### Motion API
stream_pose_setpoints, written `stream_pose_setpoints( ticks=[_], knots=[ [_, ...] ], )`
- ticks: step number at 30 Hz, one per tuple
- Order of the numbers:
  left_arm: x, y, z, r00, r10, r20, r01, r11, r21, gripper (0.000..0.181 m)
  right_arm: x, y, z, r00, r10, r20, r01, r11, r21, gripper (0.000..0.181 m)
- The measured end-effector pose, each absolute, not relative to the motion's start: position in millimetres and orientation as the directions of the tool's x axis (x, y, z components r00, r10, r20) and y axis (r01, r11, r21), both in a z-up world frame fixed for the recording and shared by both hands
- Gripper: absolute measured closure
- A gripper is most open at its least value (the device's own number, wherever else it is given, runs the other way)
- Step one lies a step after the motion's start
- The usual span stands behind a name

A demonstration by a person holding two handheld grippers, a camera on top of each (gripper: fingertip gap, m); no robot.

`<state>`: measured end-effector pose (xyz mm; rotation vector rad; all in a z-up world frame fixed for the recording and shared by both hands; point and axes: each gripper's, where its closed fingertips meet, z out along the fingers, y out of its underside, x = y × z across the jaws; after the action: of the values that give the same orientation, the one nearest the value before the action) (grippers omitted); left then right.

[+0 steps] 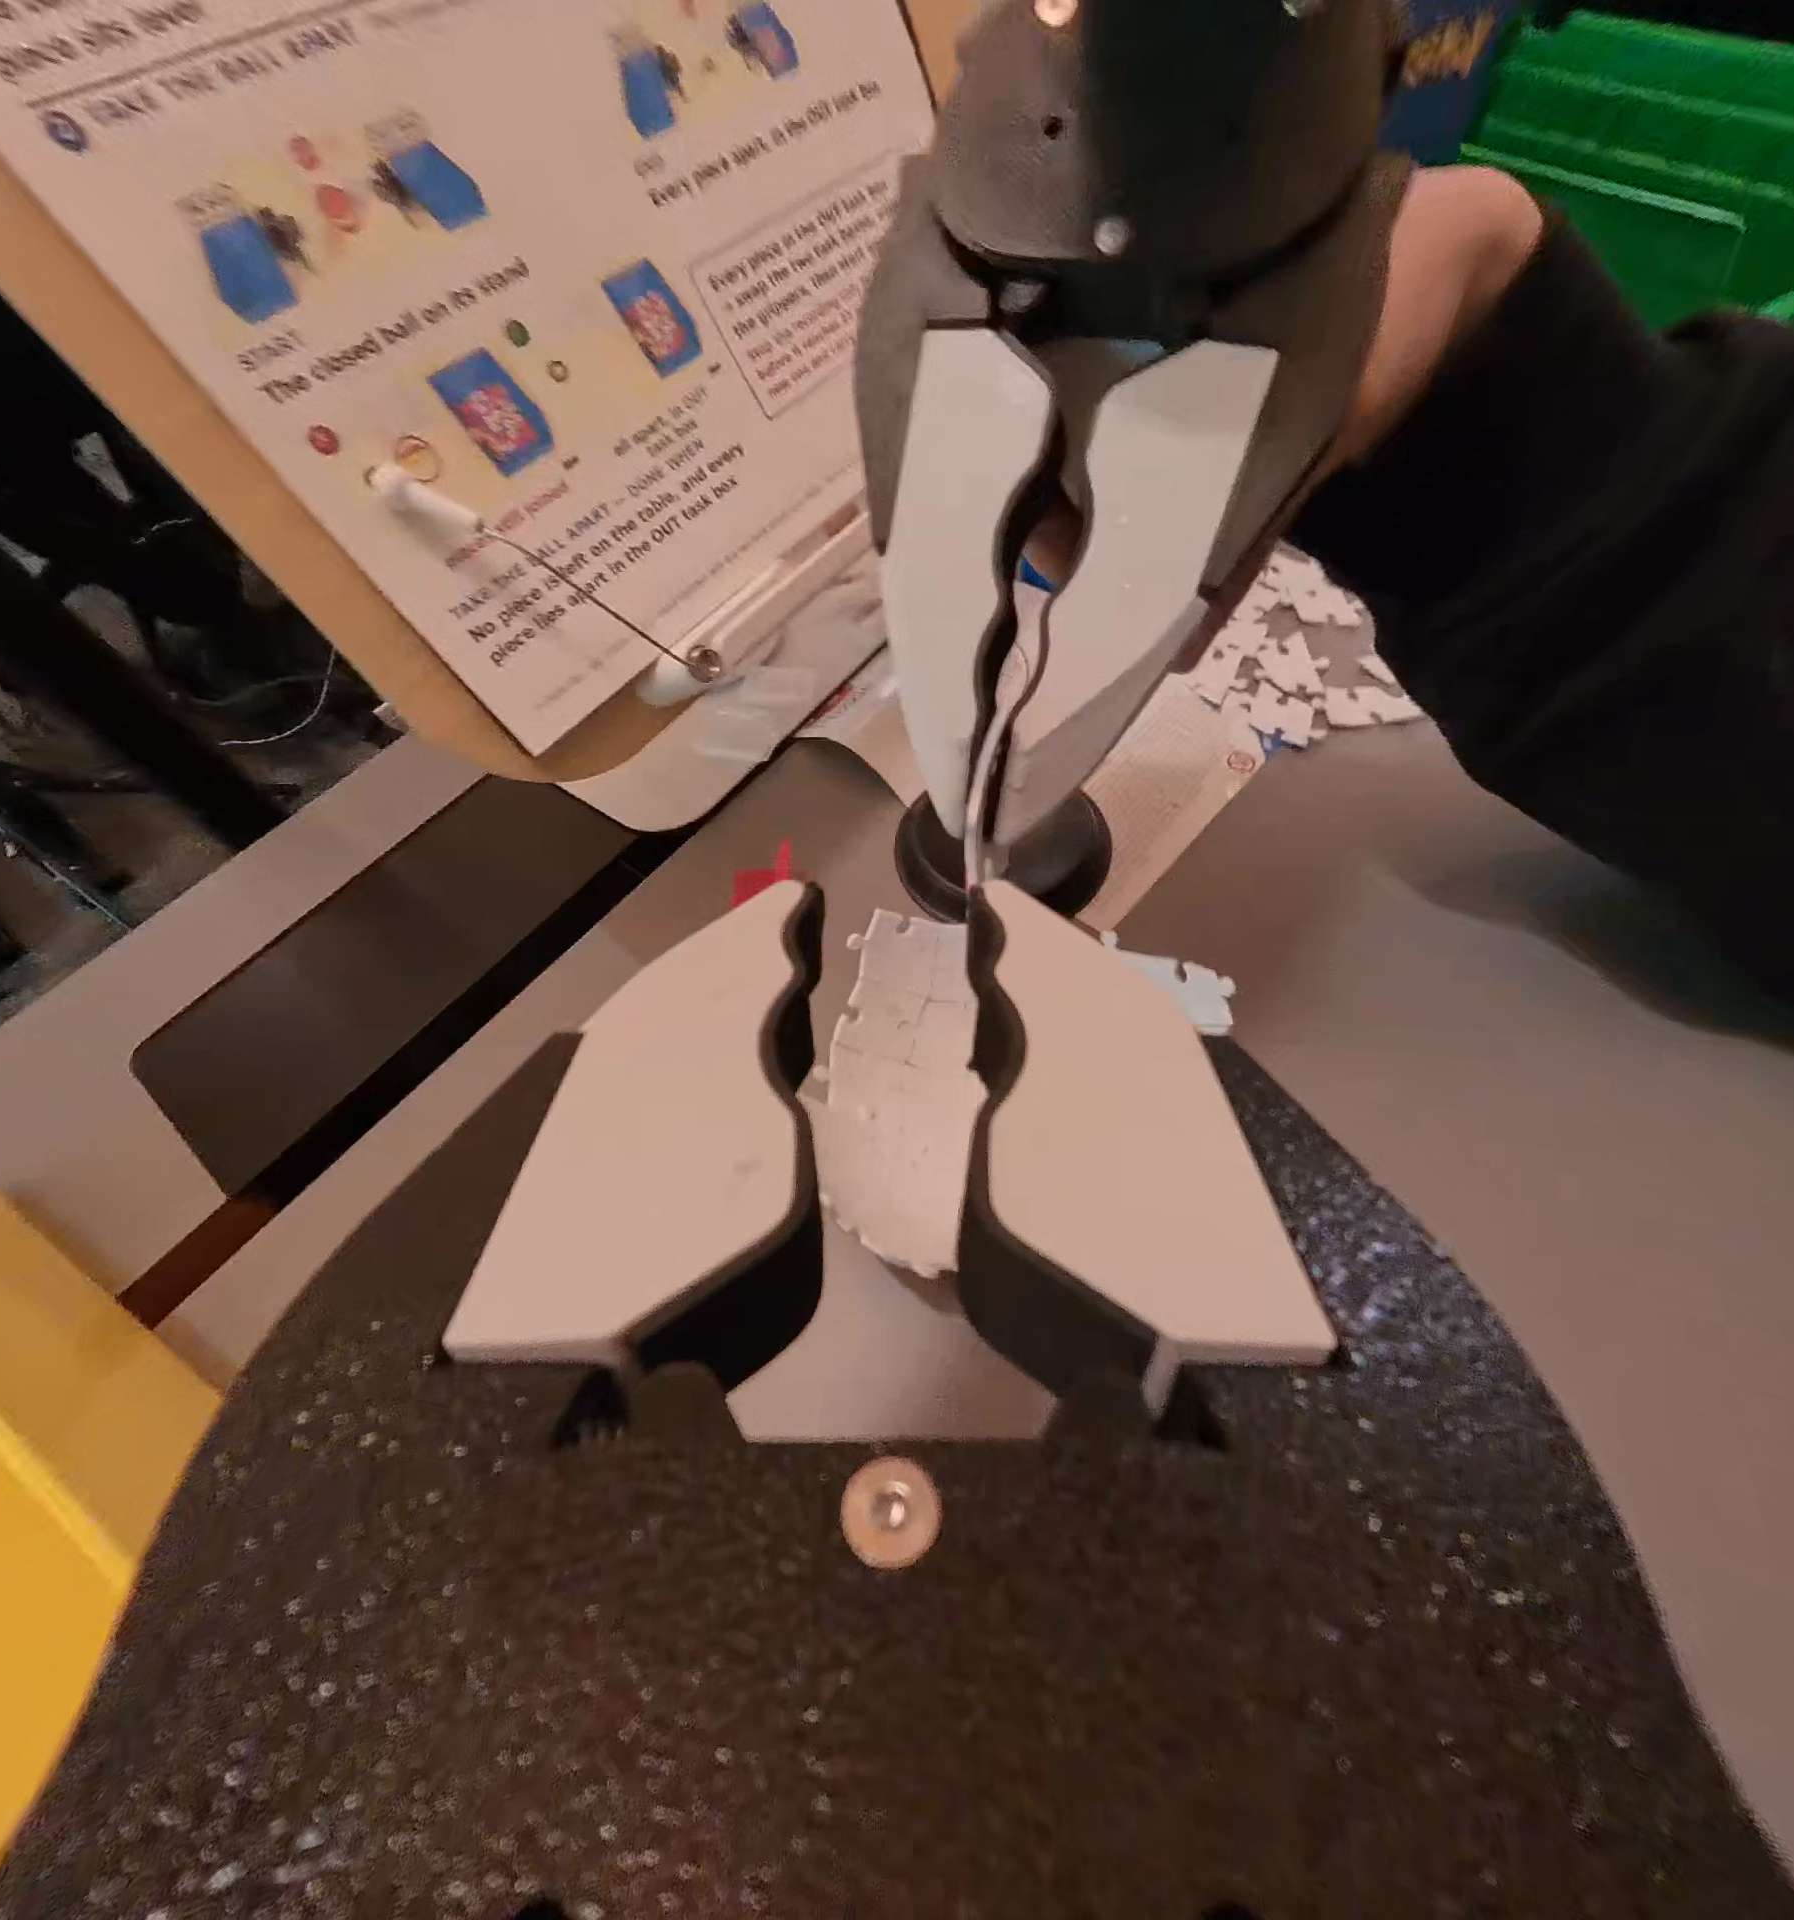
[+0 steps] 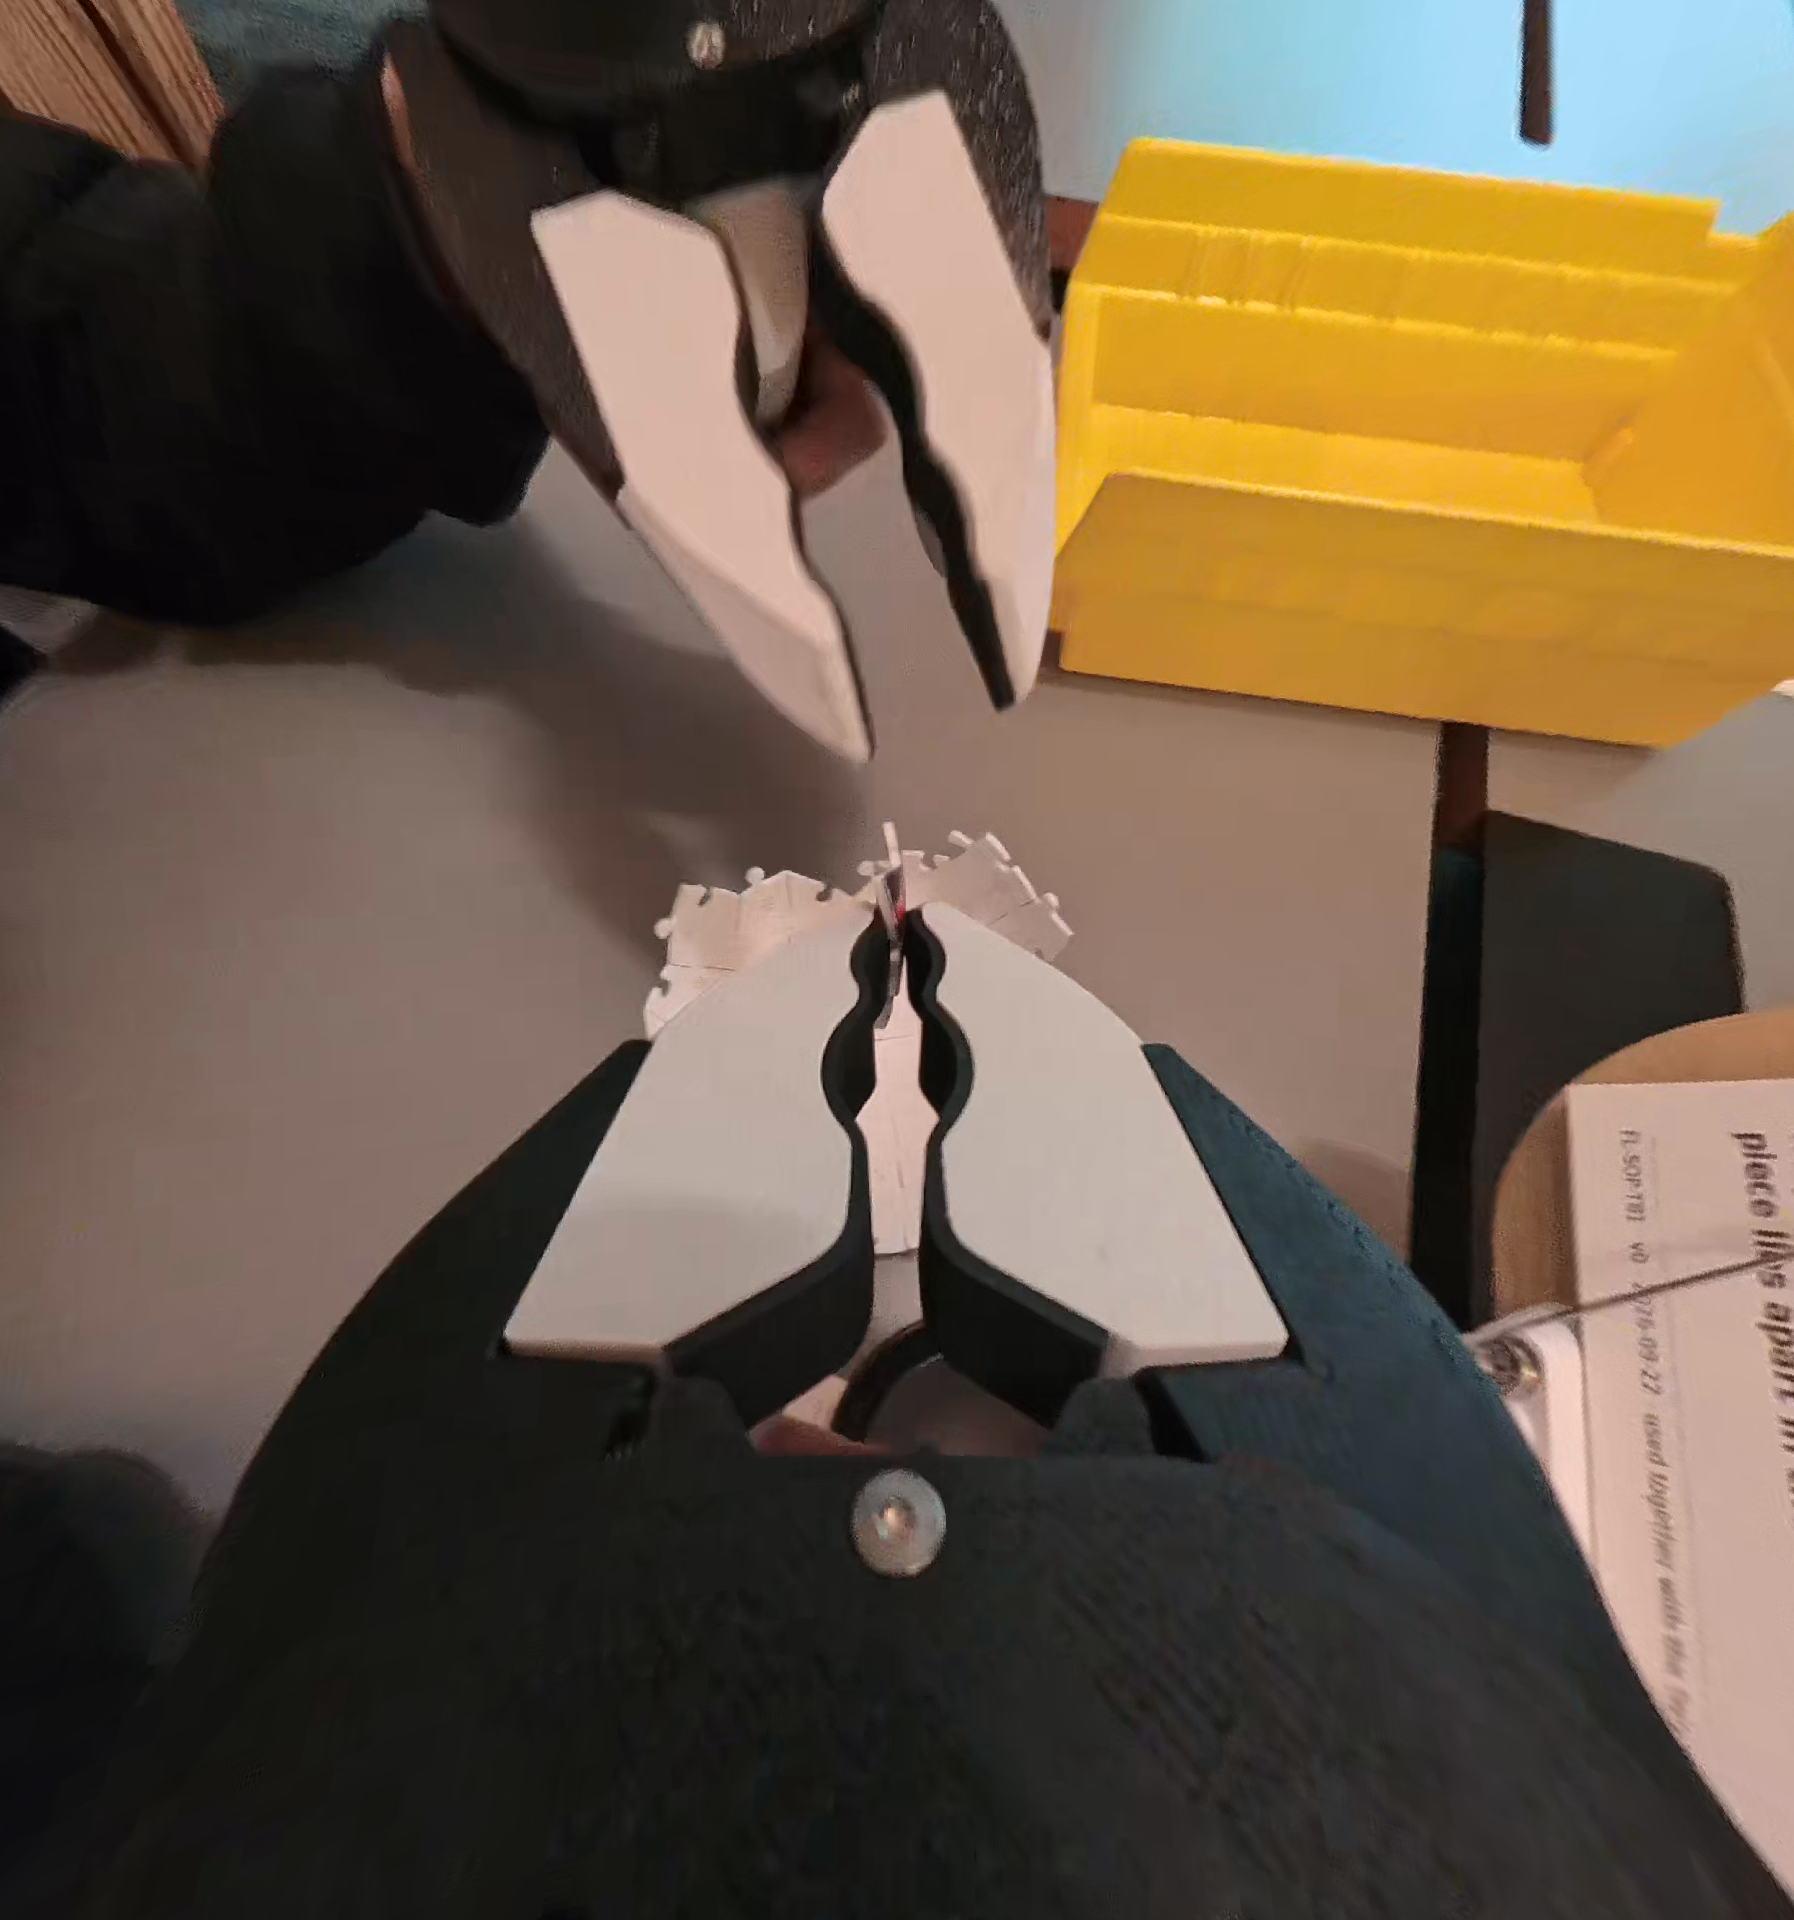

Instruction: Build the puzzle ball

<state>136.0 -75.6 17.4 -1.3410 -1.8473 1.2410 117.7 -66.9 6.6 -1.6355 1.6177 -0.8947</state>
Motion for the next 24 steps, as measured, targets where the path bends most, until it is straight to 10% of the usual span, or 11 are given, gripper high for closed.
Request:
stream_pose_setpoints(
  ticks=[5,24],
  knots=[
    [120,-80,2,-0.325,0.939,-0.111,0.483,0.063,-0.874,0.181,123,-64,2,0.068,-0.998,0.0,-0.54,-0.036,-0.841,0.179],
    [118,-86,-9,-0.343,0.928,-0.144,0.507,0.054,-0.86,0.179,126,-83,-18,-0.003,-1.0,0.024,-0.581,-0.018,-0.814,0.178]
  ],
)
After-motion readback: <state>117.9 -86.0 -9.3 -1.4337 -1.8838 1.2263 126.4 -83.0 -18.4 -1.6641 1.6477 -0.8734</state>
